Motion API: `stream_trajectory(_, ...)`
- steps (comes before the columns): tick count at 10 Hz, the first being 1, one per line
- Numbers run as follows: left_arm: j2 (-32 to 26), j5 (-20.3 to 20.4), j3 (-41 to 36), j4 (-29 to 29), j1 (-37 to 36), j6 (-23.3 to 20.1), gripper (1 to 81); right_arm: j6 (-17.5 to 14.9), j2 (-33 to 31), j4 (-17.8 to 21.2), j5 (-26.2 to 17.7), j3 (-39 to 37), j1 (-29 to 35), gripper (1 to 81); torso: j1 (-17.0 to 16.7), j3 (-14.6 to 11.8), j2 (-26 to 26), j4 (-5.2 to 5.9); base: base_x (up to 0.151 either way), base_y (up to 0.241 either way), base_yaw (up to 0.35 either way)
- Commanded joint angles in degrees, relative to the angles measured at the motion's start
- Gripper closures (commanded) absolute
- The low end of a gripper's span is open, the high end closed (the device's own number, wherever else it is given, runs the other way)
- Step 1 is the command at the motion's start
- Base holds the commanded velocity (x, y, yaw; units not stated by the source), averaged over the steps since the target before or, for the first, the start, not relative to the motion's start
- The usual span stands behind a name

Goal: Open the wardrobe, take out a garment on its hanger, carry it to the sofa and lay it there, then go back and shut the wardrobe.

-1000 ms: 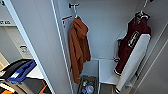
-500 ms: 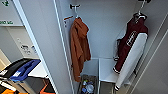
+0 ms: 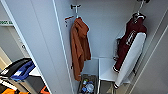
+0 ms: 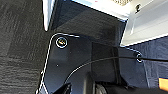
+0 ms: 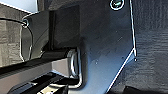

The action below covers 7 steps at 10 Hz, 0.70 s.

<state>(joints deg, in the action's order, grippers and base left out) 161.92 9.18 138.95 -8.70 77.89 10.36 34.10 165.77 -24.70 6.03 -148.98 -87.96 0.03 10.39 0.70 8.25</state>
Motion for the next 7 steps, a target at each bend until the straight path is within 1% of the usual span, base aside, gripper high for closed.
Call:
stream_trajectory(1, -2.3, 2.3, 1.5, 2.0, -3.3, 1.8, 1.0, -2.1, 0.3, -3.4, -2.9, -0.2, 3.7, 1.0, 0.0, 0.0, 0.0, 0.0, 0.0, 0.0, 0.0)
stream_trajectory(2, -2.1, 2.3, 2.6, 2.0, -3.3, 1.8, 1.0, -4.5, 0.9, -6.5, -3.0, -0.9, 5.3, 1.0, 0.0, 0.0, 0.0, 0.0, 0.0, 0.0, 0.0)
stream_trajectory(3, -1.5, 2.2, 4.7, 2.0, -3.1, 1.8, 1.0, -10.0, 2.2, -12.8, -4.4, -2.5, 6.7, 1.0, 0.0, 0.0, 0.0, 0.0, 0.0, 0.0, 0.0)
stream_trajectory(4, -0.5, 1.9, 6.7, 2.0, -2.8, 1.8, 1.0, -14.5, 3.8, -17.8, -5.8, -4.6, 8.4, 1.0, 0.0, 0.0, 0.0, 0.0, 0.0, 0.0, 0.0)
stream_trajectory(5, 0.8, 1.7, 9.1, 1.8, -2.3, 1.7, 1.0, -17.0, 5.8, -20.4, -8.6, -8.1, 10.4, 1.0, 0.0, 0.0, 0.0, 0.0, 0.0, 0.0, 0.0)
stream_trajectory(6, 2.3, 1.6, 11.4, 1.7, -2.2, 1.7, 1.0, -19.4, 7.7, -23.3, -10.1, -11.5, 12.0, 1.0, 0.0, 0.0, 0.0, 0.0, 0.0, 0.0, 0.0)
stream_trajectory(7, 3.8, 1.5, 13.1, 1.7, -2.1, 1.8, 1.0, -20.5, 9.2, -25.5, -11.8, -13.7, 13.2, 1.0, 0.0, 0.0, 0.0, 0.0, 0.0, 0.0, 0.0)
